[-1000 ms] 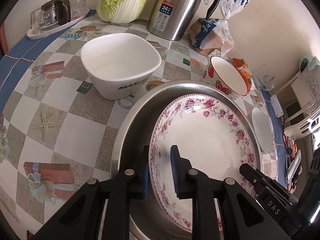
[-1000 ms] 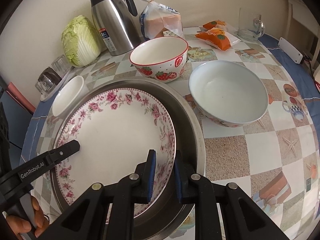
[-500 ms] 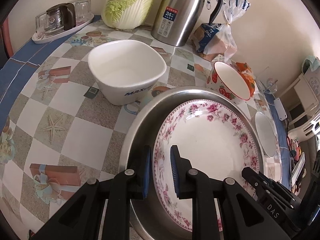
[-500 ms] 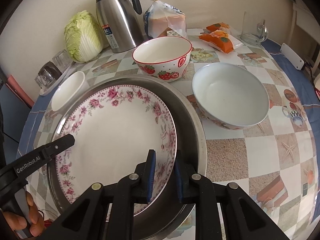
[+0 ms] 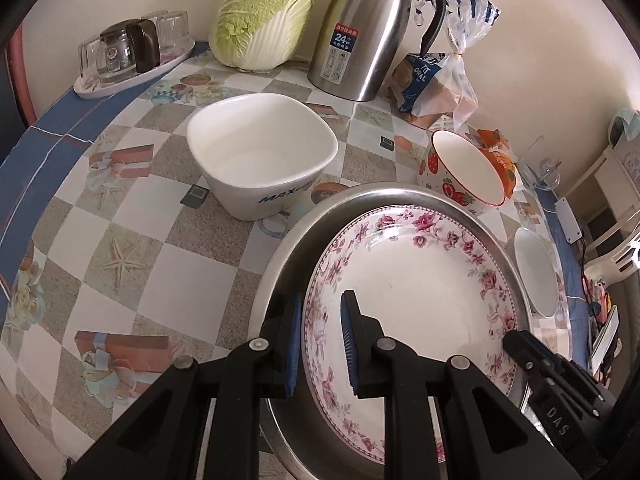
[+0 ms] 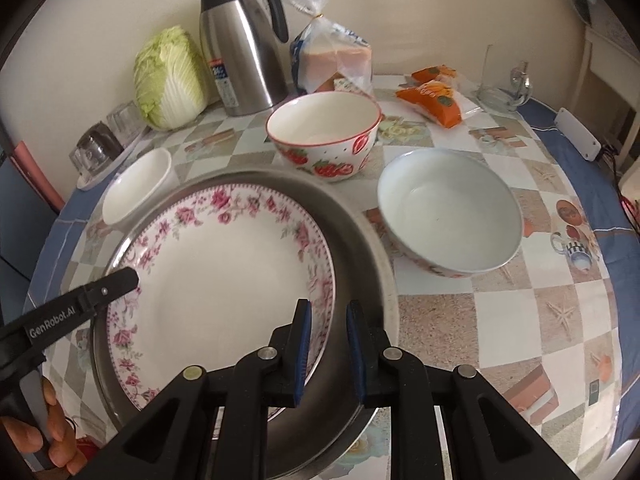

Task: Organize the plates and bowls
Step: 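Lower the floral plate into the steel basin, then open the left gripper and release the floral plate in the basin, then move the left tool to the rim of the red-rimmed white bowl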

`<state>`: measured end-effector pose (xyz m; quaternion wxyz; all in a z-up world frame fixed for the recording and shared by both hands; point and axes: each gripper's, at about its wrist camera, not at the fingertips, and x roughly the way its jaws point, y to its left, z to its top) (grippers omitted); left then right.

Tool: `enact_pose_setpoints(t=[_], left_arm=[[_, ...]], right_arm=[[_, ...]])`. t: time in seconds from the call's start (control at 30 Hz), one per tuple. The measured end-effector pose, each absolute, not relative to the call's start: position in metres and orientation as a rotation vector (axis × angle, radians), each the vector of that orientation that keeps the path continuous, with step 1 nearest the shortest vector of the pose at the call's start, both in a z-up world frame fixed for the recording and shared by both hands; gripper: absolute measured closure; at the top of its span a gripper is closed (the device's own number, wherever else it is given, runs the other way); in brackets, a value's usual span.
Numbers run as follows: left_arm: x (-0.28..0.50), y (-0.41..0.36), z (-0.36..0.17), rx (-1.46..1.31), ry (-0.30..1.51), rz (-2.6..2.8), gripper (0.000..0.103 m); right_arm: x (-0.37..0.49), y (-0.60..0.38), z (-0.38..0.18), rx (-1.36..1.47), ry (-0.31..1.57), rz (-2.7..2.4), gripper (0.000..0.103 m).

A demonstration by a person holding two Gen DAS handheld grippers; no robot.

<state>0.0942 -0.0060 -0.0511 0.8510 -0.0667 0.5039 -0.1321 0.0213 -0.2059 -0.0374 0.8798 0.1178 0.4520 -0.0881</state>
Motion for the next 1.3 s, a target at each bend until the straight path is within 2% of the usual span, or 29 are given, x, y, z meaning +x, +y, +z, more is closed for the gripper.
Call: enact_pose_setpoints(t=[0.13, 0.2, 0.27, 0.3, 0.33, 0.47, 0.5, 0.57, 0.6, 0.7, 0.83, 1.03, 1.13, 1.3], left_arm=[[0.092, -0.007, -0.044, -0.122, 1.039, -0.265, 0.083], [0.091, -0.009, -0.041, -0.111, 1.034, -0.267, 0.08], [0.09, -0.011, -0.038, -0.11, 1.027, -0.282, 0.057], [0.089, -0.012, -0.037, -0.105, 1.021, -0.282, 0.052], [0.088, -0.014, -0.035, -0.094, 1.013, -0.282, 0.049], [0.083, -0.023, -0.029, -0.022, 0.995, -0.27, 0.047], [0.083, -0.025, -0.029, -0.007, 0.996, -0.262, 0.045], [0.082, -0.026, -0.029, 0.025, 1.0, -0.237, 0.03], [0.082, -0.026, -0.029, 0.03, 1.0, -0.231, 0.03], [0.081, -0.023, -0.029, 0.034, 0.999, -0.211, 0.029], [0.081, -0.023, -0.03, 0.039, 1.004, -0.207, 0.026], [0.078, -0.025, -0.027, 0.056, 0.976, -0.196, 0.024], [0.078, -0.024, -0.024, 0.057, 0.957, -0.185, 0.01], [0.077, -0.023, -0.021, 0.06, 0.932, -0.177, 0.01]], right_arm=[[0.016, -0.208, -0.028, 0.244, 0.901, -0.18, 0.082], [0.015, -0.207, -0.024, 0.227, 0.882, -0.183, 0.079], [0.014, -0.206, -0.021, 0.211, 0.874, -0.189, 0.062], [0.013, -0.206, -0.021, 0.211, 0.869, -0.187, 0.044], [0.013, -0.206, -0.02, 0.212, 0.866, -0.185, 0.038], [0.013, -0.203, -0.02, 0.191, 0.872, -0.177, 0.037], [0.014, -0.201, -0.02, 0.178, 0.876, -0.178, 0.033], [0.014, -0.2, -0.021, 0.162, 0.879, -0.181, 0.024], [0.013, -0.199, -0.021, 0.155, 0.88, -0.181, 0.02], [0.012, -0.2, -0.021, 0.145, 0.884, -0.186, 0.017], [0.011, -0.202, -0.021, 0.138, 0.887, -0.195, 0.002], [0.009, -0.204, -0.019, 0.13, 0.883, -0.204, 0.0], [0.008, -0.206, -0.018, 0.129, 0.89, -0.206, 0.0], [0.005, -0.213, -0.019, 0.159, 0.907, -0.221, 0.0]])
